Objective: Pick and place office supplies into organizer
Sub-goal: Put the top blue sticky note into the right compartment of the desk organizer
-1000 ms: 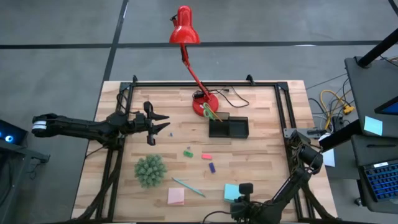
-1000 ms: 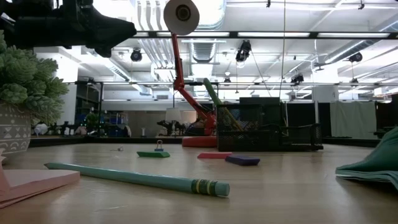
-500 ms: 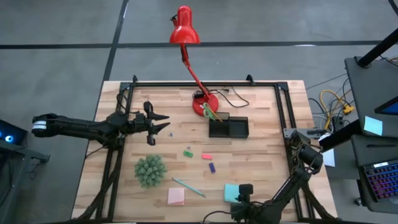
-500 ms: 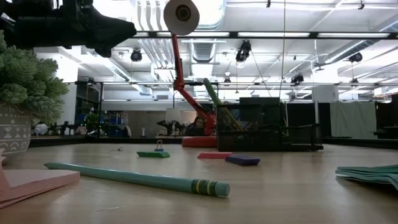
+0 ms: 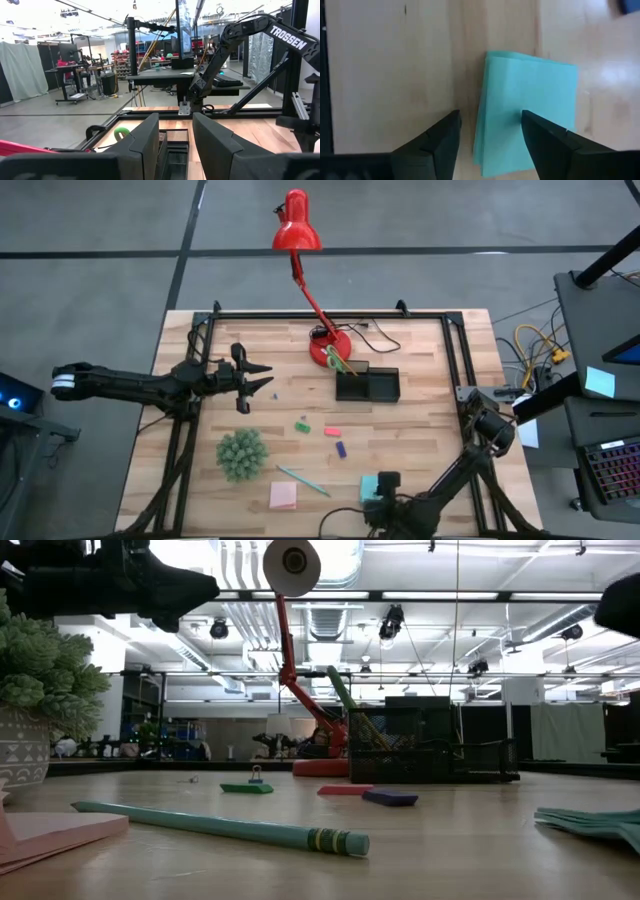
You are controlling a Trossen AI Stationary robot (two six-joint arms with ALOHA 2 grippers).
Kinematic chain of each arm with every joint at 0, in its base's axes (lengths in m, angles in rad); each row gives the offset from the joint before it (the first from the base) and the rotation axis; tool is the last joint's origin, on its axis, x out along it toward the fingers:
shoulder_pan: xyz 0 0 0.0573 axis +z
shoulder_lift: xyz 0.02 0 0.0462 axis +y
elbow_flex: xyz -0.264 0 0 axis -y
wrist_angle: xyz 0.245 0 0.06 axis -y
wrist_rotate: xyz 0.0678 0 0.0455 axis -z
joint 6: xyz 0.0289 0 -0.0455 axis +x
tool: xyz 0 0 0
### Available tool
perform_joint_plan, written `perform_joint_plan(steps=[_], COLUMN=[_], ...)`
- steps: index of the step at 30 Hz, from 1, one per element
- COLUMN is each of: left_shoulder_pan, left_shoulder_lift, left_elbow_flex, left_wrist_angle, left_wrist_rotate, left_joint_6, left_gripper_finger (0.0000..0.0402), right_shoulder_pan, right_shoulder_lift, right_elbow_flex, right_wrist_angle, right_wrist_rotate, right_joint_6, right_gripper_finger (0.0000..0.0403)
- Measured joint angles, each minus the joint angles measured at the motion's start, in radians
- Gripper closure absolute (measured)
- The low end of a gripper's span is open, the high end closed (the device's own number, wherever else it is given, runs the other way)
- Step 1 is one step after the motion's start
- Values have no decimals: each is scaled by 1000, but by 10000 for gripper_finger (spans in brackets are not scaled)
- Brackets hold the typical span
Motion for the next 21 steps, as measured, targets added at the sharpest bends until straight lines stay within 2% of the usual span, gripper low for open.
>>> perform_joint_plan(steps=[11,15,21], left_shoulder_pan=[0,0,0], left_shoulder_lift=[0,0,0], left_elbow_flex=[0,0,0], left_wrist_angle=[1,0,0], left_wrist_rotate=[0,0,2], left_joint_6=[0,0,0], left_gripper_finger=[294,294,294], right_shoulder_pan=[-61,-62,-62], right_shoulder_lift=[-11,-11,-13], right_elbow_flex=[-73,-74,-92], right_wrist_angle=[77,79,116], right_wrist_rotate=[-182,-194,-197], right_joint_6=[-60,-98,-100], right_gripper_finger=[211,241,308])
